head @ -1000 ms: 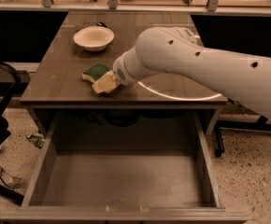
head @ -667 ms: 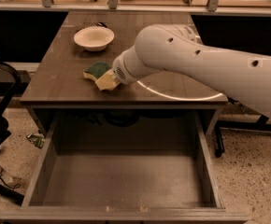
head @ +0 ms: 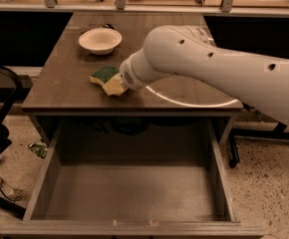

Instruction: Move sponge near rxbar chocolate

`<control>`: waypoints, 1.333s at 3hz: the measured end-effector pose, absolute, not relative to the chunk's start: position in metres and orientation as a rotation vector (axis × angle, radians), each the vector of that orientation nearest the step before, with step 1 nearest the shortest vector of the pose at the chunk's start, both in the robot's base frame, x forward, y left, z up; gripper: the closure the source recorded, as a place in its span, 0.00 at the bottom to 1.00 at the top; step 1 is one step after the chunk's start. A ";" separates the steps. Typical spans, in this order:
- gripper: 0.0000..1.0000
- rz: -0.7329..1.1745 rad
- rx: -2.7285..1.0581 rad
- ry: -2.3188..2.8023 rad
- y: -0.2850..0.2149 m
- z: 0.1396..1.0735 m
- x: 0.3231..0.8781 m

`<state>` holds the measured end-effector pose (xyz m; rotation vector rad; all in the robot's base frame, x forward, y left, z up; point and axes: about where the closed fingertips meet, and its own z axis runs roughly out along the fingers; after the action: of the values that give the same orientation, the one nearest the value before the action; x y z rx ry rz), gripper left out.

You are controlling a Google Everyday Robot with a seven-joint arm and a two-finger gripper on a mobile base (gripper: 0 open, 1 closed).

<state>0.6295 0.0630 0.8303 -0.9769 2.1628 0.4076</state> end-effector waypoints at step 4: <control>1.00 0.335 -0.860 2.142 -0.021 0.946 0.703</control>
Offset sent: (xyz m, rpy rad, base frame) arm 0.0115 -0.0718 0.1213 -0.0267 -0.1477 -0.0581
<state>0.7030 -0.0211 0.9456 -0.8595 2.1418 0.3352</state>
